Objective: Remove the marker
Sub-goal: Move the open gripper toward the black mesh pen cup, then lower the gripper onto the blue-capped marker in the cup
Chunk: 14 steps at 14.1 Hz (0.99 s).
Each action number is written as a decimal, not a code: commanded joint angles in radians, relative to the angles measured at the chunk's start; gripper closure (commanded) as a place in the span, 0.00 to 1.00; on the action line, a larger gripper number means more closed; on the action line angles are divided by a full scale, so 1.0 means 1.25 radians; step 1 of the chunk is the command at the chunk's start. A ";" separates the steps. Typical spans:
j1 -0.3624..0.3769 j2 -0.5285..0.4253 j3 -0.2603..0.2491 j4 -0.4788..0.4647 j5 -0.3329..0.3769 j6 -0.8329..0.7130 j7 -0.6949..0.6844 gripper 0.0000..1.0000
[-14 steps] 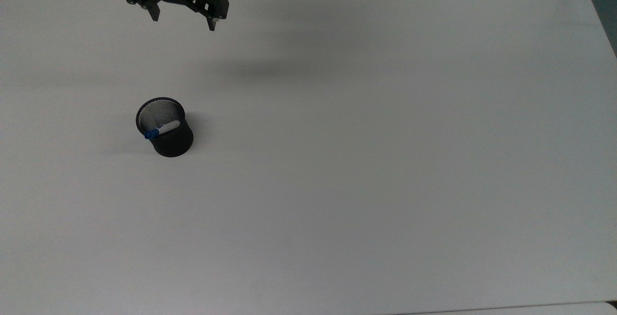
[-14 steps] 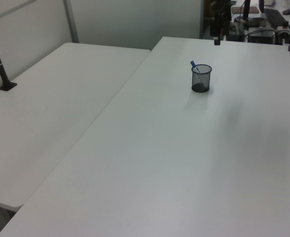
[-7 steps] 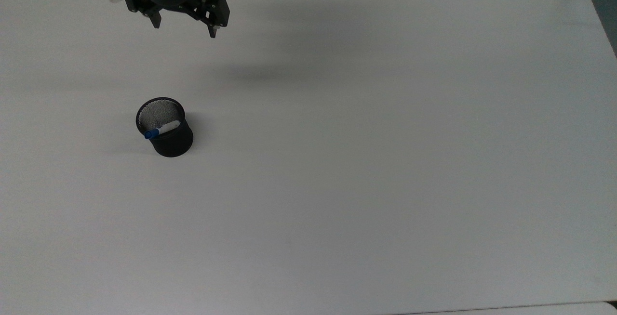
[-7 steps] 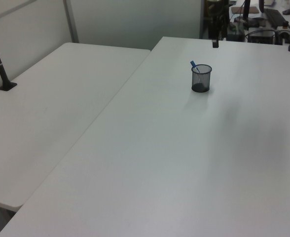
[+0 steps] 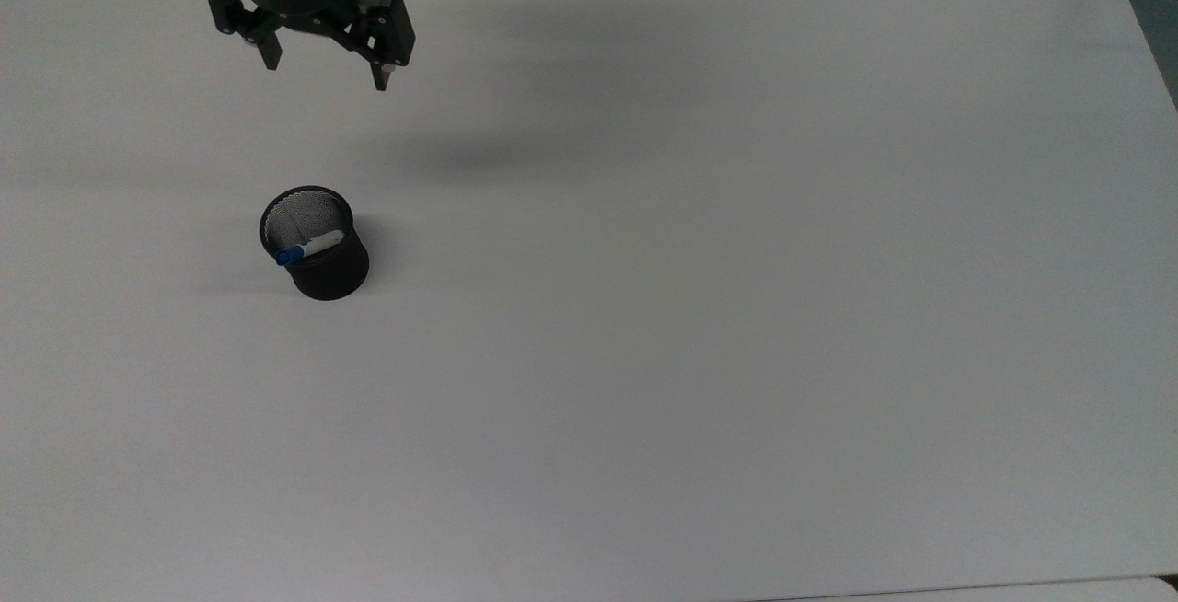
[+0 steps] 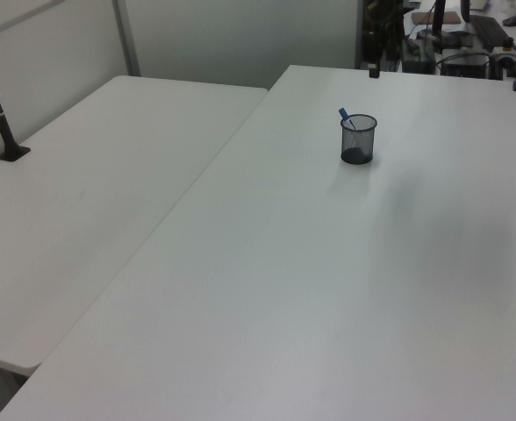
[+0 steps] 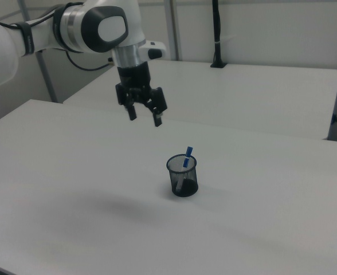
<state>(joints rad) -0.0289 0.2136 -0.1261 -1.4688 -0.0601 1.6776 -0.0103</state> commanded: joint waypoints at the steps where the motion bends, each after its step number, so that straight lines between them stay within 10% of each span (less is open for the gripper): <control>1: -0.034 0.005 -0.002 -0.012 -0.024 0.080 -0.004 0.00; 9: -0.086 0.131 -0.011 -0.013 -0.017 0.276 -0.019 0.06; 14: -0.076 0.187 -0.010 -0.010 0.023 0.321 -0.041 0.37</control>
<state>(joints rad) -0.1407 0.4343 -0.1328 -1.4781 -0.0743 2.0657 -0.0211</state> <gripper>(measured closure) 0.247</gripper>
